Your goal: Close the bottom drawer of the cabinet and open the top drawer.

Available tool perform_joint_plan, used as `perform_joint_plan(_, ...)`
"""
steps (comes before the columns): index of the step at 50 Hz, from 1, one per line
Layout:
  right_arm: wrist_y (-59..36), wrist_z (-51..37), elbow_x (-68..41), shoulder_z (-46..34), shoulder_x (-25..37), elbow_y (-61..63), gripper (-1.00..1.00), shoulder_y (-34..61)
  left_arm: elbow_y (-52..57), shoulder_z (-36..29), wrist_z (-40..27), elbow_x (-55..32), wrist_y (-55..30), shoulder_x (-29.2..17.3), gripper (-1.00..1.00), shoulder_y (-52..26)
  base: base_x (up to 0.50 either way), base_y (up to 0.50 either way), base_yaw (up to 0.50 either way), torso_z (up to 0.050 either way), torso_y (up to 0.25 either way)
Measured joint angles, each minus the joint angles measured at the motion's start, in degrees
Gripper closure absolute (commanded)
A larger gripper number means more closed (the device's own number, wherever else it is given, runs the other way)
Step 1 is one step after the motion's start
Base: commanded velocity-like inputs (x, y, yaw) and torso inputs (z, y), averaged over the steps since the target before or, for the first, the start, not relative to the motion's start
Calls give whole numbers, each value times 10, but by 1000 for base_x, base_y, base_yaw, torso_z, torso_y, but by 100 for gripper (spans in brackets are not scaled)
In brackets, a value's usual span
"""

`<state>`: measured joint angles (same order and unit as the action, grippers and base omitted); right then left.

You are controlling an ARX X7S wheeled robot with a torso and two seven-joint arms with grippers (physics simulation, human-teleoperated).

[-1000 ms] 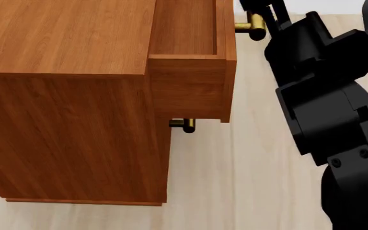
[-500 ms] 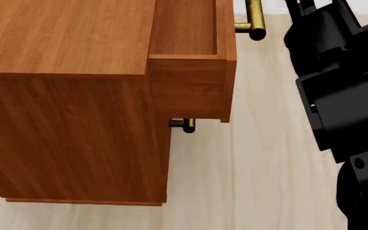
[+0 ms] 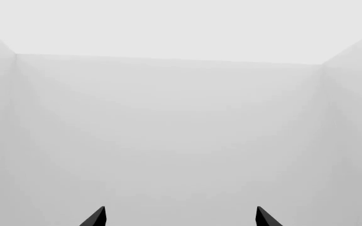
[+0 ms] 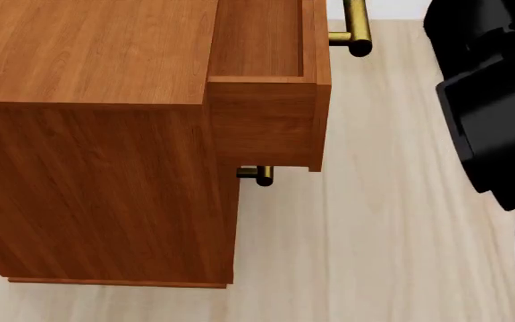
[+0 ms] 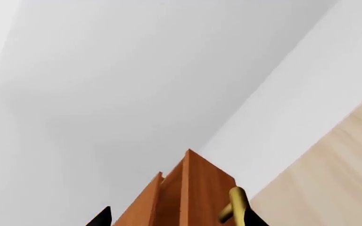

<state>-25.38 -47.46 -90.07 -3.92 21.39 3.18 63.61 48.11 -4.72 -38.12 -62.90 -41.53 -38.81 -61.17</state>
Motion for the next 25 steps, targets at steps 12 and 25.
perform_joint_plan(12, -45, -29, 8, -33, 27, -3, -100, 49, 0, 1, -1, -3, 2, -2, -100, 0, 0, 0, 0, 0, 0)
perform_joint_plan(25, -103, -43, 14, -76, 50, -24, -100, 107, 0, 0, -2, -4, 5, -3, -100, 1, 0, 0, 0, 0, 0)
